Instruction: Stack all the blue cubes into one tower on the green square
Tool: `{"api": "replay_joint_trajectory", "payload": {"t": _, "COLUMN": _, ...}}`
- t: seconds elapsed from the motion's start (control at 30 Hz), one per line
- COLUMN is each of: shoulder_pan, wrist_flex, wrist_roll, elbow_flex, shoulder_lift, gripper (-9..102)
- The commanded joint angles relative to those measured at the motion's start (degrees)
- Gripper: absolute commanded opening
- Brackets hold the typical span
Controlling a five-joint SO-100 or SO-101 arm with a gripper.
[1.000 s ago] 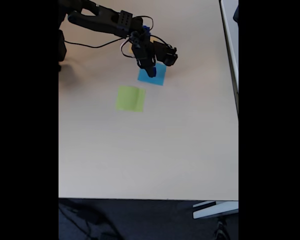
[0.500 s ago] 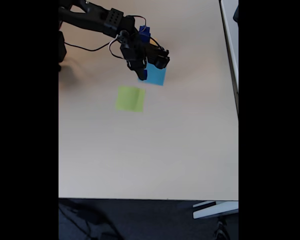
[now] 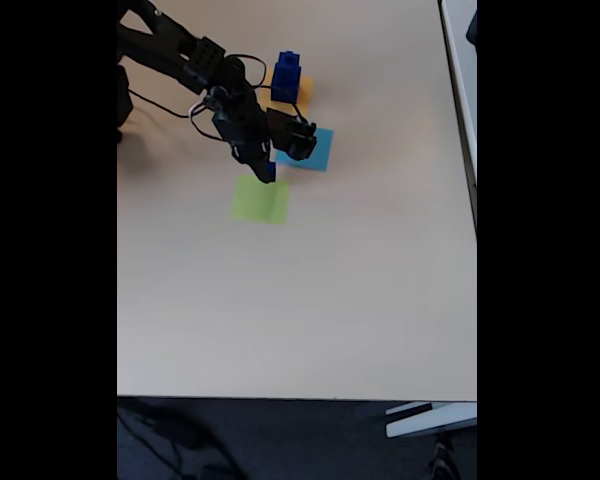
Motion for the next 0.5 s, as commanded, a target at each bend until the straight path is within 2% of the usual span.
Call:
{"api": "replay_joint_trajectory", "payload": {"t": 0.0, "shoulder_pan": 0.9, "wrist_flex": -2.2, "wrist_roll": -1.2, "elbow_flex": 0.3, "shoulder_lift": 5.3, "gripper": 2}}
{"api": "replay_joint_trajectory", "payload": {"t": 0.47, "shoulder_pan": 5.3, "wrist_flex": -3.5, "wrist_roll": -3.3, "elbow_flex": 1.5, "shoulder_lift": 4.4, "gripper": 2}}
